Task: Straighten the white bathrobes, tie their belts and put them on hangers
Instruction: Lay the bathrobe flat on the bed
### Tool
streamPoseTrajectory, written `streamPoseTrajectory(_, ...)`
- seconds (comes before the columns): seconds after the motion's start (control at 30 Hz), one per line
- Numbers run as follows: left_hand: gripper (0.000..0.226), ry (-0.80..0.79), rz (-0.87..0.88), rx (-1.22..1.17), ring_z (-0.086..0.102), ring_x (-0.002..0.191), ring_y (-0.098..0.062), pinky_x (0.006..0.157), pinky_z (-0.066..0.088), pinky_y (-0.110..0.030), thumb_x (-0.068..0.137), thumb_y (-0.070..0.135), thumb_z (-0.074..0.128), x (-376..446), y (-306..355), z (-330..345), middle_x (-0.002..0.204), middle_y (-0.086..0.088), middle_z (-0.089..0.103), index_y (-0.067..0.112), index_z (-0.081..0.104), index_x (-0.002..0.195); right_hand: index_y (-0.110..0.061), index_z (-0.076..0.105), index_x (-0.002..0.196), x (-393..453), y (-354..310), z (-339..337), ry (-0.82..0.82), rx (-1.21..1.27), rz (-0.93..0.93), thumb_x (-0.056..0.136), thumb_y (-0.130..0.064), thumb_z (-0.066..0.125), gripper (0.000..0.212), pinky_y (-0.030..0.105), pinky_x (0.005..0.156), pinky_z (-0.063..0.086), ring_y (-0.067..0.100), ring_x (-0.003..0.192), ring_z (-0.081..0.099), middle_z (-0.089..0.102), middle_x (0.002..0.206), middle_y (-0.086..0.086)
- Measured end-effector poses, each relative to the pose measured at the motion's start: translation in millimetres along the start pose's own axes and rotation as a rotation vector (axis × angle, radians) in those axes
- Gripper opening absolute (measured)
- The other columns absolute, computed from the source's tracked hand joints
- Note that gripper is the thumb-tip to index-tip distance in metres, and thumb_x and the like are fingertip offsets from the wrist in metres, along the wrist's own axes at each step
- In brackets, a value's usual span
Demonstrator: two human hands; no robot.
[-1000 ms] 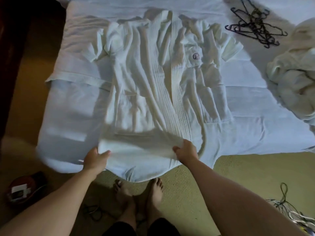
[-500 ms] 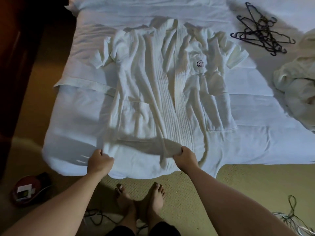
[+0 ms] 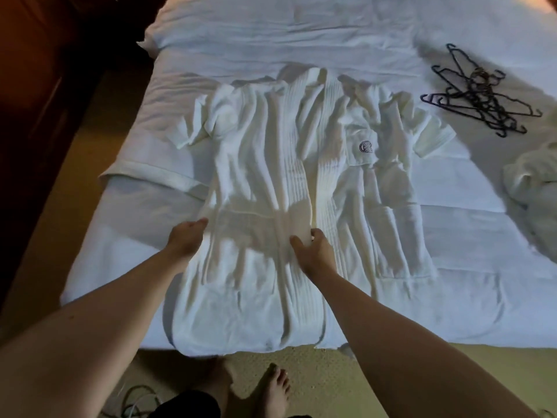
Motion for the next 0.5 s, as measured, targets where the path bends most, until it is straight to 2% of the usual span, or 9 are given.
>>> streamPoseTrajectory(0.07,0.046,-0.021,-0.046,-0.080,0.062,0.113,-0.033,0.098,0.048,-0.039,0.097,0.035,0.055,23,14,-2,0.125,-0.017,0.063,-0.004,0.063,0.121,-0.015,0.044,0.143,19,-11,4,0.034,0.069,0.006,0.093,-0.042,0.065,0.060,0.034,0.089,0.049,0.028,0.112,0.062,0.062,0.131,0.008)
streamPoseTrajectory(0.1,0.039,-0.033,-0.084,-0.153,0.067,0.101,-0.032,0.097,0.052,-0.043,0.094,0.030,0.058,35,21,-2,0.117,-0.019,0.067,-0.003,0.066,0.112,-0.016,0.043,0.143,30,-16,8,0.056,0.110,0.017,0.093,-0.042,0.066,0.061,0.036,0.092,0.049,0.027,0.113,0.062,0.061,0.133,0.007)
streamPoseTrajectory(0.2,0.014,-0.158,-0.170,-0.403,0.071,0.072,-0.026,0.078,0.060,-0.042,0.094,0.012,0.065,59,40,8,0.092,-0.016,0.074,-0.001,0.069,0.096,-0.015,0.048,0.137,60,-31,22,0.083,0.175,0.042,0.093,-0.039,0.068,0.054,0.031,0.085,0.047,0.020,0.098,0.060,0.065,0.118,0.002)
streamPoseTrajectory(0.27,0.016,-0.290,-0.179,-0.453,0.074,0.073,-0.025,0.070,0.060,-0.039,0.097,0.013,0.063,68,53,16,0.092,-0.014,0.076,-0.001,0.069,0.101,-0.015,0.052,0.132,75,-42,31,0.070,0.186,0.046,0.093,-0.038,0.068,0.048,0.030,0.084,0.046,0.020,0.096,0.061,0.063,0.108,-0.003)
streamPoseTrajectory(0.33,0.026,-0.341,-0.159,-0.433,0.072,0.084,-0.030,0.074,0.060,-0.040,0.094,0.011,0.065,81,56,17,0.105,-0.020,0.073,-0.004,0.067,0.115,-0.012,0.058,0.126,86,-46,35,0.073,0.131,0.060,0.097,-0.034,0.064,0.037,0.030,0.084,0.045,0.027,0.103,0.064,0.064,0.105,0.001)
streamPoseTrajectory(0.4,0.027,-0.243,-0.104,-0.380,0.069,0.082,-0.030,0.079,0.059,-0.040,0.089,0.005,0.071,95,56,6,0.101,-0.021,0.072,-0.004,0.068,0.114,-0.008,0.060,0.122,94,-45,25,0.165,0.028,0.102,0.102,-0.029,0.055,0.030,0.032,0.085,0.043,0.035,0.112,0.062,0.067,0.112,0.011)
streamPoseTrajectory(0.5,0.013,-0.014,0.013,-0.222,0.063,0.069,-0.022,0.067,0.051,-0.031,0.087,0.011,0.074,106,44,-21,0.082,-0.011,0.070,0.005,0.074,0.099,-0.007,0.056,0.125,101,-38,-5,0.311,-0.043,0.223,0.104,-0.029,0.049,0.031,0.038,0.093,0.044,0.040,0.118,0.058,0.064,0.125,0.019)
Point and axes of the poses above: each hand's wrist, its own x-axis towards the middle knuckle, its own z-axis out of the palm, y = z × x, the point moved 3 cm from there along x, towards the middle knuckle
